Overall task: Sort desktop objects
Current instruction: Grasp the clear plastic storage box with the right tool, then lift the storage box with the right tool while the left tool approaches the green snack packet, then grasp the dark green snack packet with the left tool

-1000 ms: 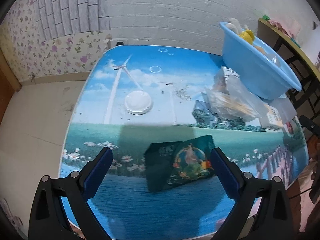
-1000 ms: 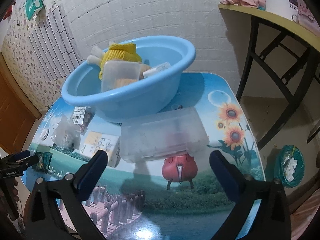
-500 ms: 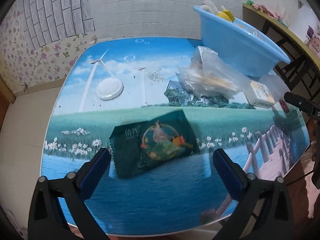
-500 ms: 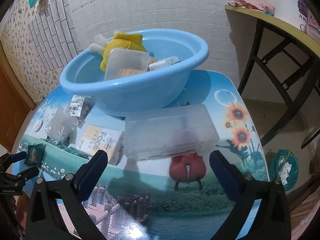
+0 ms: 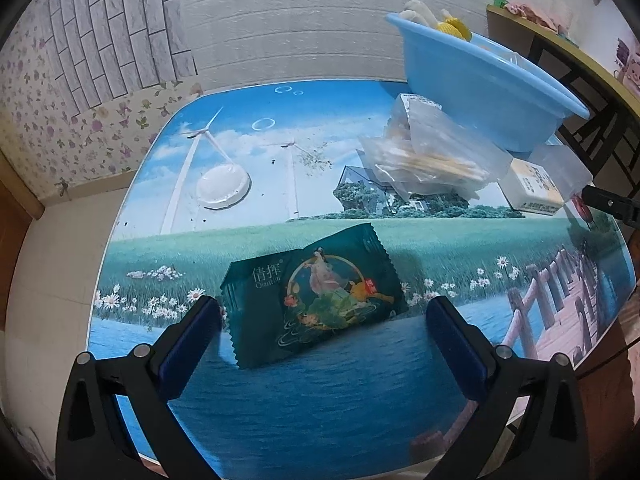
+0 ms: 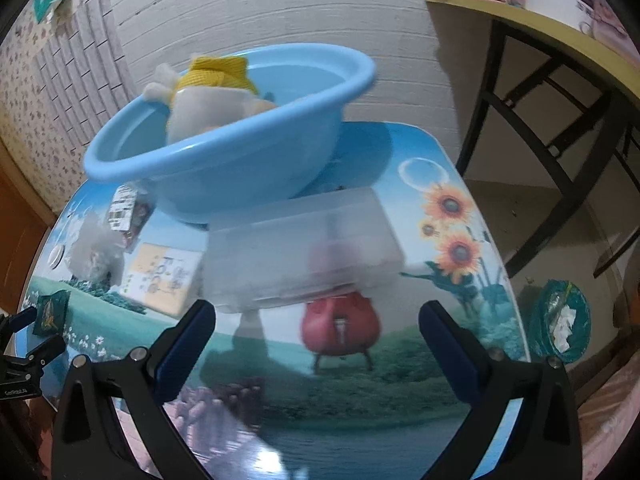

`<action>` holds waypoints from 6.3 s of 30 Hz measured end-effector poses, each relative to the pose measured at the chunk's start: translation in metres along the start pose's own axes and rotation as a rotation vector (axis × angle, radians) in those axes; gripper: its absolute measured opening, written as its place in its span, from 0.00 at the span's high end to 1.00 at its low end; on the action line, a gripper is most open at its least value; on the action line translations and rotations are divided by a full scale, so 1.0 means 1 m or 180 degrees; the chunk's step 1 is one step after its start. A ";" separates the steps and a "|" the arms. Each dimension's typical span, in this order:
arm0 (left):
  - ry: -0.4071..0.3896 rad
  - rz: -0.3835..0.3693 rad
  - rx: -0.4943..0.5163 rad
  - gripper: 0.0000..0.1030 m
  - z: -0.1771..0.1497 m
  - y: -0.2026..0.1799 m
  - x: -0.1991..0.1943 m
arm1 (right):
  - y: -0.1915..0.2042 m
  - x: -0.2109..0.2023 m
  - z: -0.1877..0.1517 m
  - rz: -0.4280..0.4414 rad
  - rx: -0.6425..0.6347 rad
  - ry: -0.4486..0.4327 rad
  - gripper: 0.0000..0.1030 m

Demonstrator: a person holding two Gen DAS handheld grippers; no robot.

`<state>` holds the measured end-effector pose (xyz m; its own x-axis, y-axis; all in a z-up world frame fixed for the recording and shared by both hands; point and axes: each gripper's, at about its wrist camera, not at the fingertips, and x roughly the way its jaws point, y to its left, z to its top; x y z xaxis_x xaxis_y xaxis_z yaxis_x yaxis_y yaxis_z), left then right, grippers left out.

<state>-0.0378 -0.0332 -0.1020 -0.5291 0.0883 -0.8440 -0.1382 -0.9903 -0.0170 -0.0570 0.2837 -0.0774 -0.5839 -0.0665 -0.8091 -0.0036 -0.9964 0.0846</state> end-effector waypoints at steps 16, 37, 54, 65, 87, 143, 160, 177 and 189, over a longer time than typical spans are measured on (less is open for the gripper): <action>0.0011 0.0029 -0.0045 0.00 0.000 -0.001 0.001 | 0.013 -0.005 0.002 0.0168 0.0049 -0.0093 0.00; -0.0056 0.0039 -0.0063 0.00 0.000 -0.001 0.001 | -0.015 0.014 -0.002 -0.0072 0.0247 0.0077 0.00; -0.0057 0.0042 -0.0063 0.00 -0.001 0.000 0.001 | -0.054 0.008 -0.008 -0.0294 0.0515 0.0087 0.00; -0.0084 0.0041 -0.0062 0.00 -0.002 0.000 0.000 | -0.036 -0.002 -0.003 -0.0209 0.0420 -0.0054 0.00; -0.0064 0.0065 -0.0102 0.00 -0.004 0.003 -0.002 | -0.008 0.039 0.025 -0.0202 0.0359 0.0098 0.00; -0.0480 0.0060 -0.0078 0.00 -0.019 -0.005 -0.010 | 0.007 0.013 -0.030 -0.0106 -0.0243 -0.0315 0.00; -0.0544 -0.0017 -0.0006 0.21 -0.023 -0.007 -0.016 | 0.004 0.013 -0.030 -0.0141 -0.0205 -0.0302 0.00; -0.0599 -0.0057 0.0062 0.79 -0.022 -0.011 -0.022 | -0.001 0.003 -0.033 -0.0120 -0.0145 -0.0393 0.36; -0.0581 0.0069 0.0024 0.37 -0.016 -0.015 -0.022 | 0.000 0.003 -0.035 -0.0118 -0.0178 -0.0385 0.36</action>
<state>-0.0104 -0.0226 -0.0919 -0.6752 0.0857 -0.7326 -0.1311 -0.9914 0.0049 -0.0304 0.2812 -0.0998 -0.6779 -0.0261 -0.7347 0.0161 -0.9997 0.0206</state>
